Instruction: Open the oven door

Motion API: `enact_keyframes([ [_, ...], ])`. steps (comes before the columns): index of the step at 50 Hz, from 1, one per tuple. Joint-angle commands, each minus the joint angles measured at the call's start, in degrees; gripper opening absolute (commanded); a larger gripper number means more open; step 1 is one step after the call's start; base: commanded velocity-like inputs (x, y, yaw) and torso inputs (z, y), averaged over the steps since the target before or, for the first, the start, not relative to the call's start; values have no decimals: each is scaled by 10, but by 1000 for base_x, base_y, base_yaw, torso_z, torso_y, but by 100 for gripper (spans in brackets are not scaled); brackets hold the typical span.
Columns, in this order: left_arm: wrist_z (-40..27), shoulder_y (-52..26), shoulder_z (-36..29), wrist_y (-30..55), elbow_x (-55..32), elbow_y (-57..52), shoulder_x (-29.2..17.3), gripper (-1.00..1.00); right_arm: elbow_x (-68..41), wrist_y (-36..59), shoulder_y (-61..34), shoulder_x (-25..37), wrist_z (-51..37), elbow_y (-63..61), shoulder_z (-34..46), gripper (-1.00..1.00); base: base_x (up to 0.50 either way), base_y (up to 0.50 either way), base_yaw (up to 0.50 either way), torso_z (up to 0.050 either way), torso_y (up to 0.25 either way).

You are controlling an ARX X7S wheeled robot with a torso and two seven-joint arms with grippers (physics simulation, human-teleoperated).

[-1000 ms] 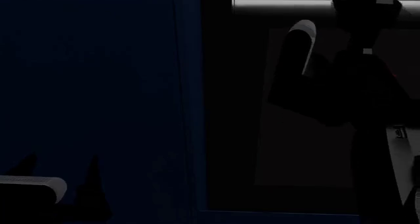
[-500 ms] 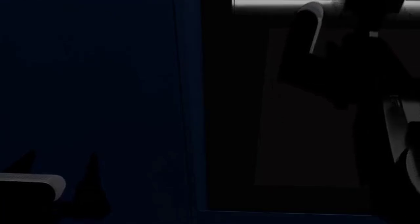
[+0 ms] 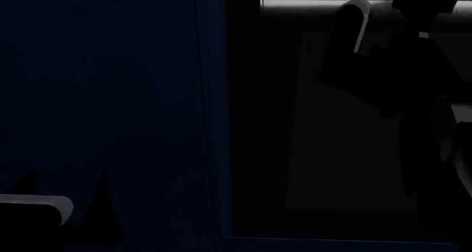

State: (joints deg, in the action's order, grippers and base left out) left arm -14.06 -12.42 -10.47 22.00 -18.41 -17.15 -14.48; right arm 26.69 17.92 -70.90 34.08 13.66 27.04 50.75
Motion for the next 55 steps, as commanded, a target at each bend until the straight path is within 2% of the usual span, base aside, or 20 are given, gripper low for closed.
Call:
enact_keyframes([
  [1,-3,-1,-1,0,-2,0,-2,100,26,-22,-5,-24,0,61,-3,100,27,0,16,0,0],
  [2,-3,-2,-1,1,-2,1,-2,100,26,-20,-5,-23,1,58,-3,100,27,0,17,0,0],
  [3,-3,-2,-1,0,-3,1,-2,100,27,-19,-5,-22,2,55,-4,-100,26,0,18,0,0],
  [23,-6,-2,-4,-4,-7,2,-5,100,33,-11,0,-8,17,22,1,-100,23,0,18,0,0],
  [36,-7,-3,-8,-10,-10,5,-4,100,53,34,34,61,69,-121,1,-100,2,0,4,0,0],
  [55,-9,-4,-8,-12,-16,3,-8,100,56,67,70,118,106,-249,-10,-100,0,0,0,0,0],
])
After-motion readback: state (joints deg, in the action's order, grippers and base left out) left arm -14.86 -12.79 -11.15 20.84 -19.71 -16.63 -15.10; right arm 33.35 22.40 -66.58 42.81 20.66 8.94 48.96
